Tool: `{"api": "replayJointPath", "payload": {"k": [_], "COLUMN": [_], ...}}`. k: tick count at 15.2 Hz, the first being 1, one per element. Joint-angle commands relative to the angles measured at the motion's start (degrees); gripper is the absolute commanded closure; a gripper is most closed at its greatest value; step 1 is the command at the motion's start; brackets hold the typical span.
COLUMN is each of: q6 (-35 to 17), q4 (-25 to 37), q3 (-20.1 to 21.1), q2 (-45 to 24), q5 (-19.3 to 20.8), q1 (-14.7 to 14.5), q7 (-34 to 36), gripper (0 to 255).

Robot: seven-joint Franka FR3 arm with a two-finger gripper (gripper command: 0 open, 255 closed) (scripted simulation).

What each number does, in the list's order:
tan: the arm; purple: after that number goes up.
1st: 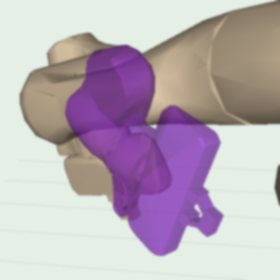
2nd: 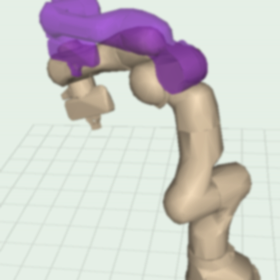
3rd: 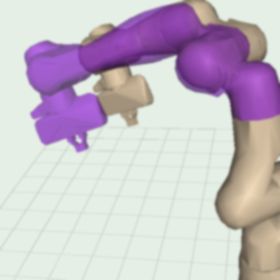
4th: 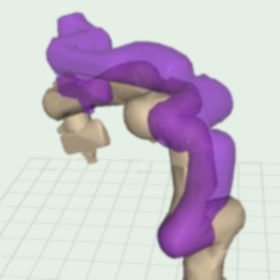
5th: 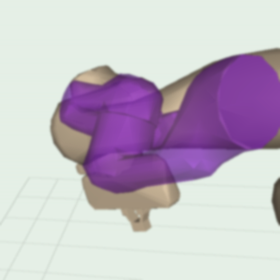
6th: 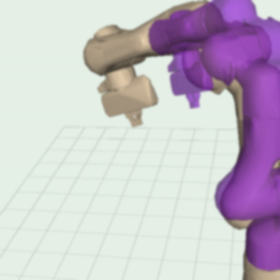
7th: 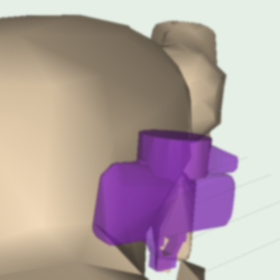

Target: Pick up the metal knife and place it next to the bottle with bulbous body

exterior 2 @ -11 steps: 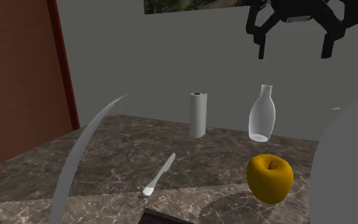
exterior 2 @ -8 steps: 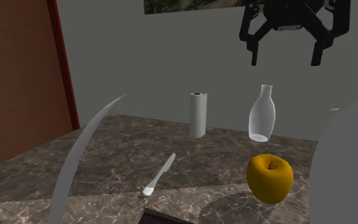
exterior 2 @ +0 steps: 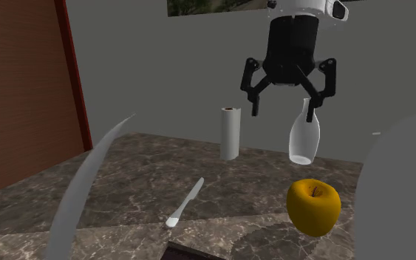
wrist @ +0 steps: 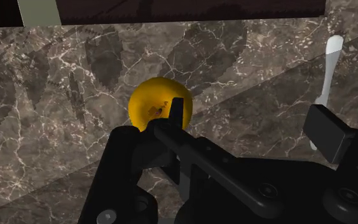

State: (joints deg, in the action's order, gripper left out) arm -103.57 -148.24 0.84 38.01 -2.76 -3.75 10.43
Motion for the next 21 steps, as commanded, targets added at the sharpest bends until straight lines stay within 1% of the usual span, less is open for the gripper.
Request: {"api": "replayJointPath", "payload": {"k": [1,6,11,16,21], "q6": [-3.62,-12.5,-21.13,-28.91,-35.38], "q4": [-0.52,-1.55,-0.53,2.5,7.37], "q3": [1.19,4.0,6.69,9.14,11.12], "q2": [-3.23,-11.48,-21.32,-32.15,-43.36], "q5": [-1.55,-5.21,-8.53,-11.15,-12.7], "q1": [-0.96,-3.34,-5.64,-7.71,-9.68], "q7": [1.38,4.21,6.59,8.69,10.82], "gripper": [0,0,0,0,0]}}
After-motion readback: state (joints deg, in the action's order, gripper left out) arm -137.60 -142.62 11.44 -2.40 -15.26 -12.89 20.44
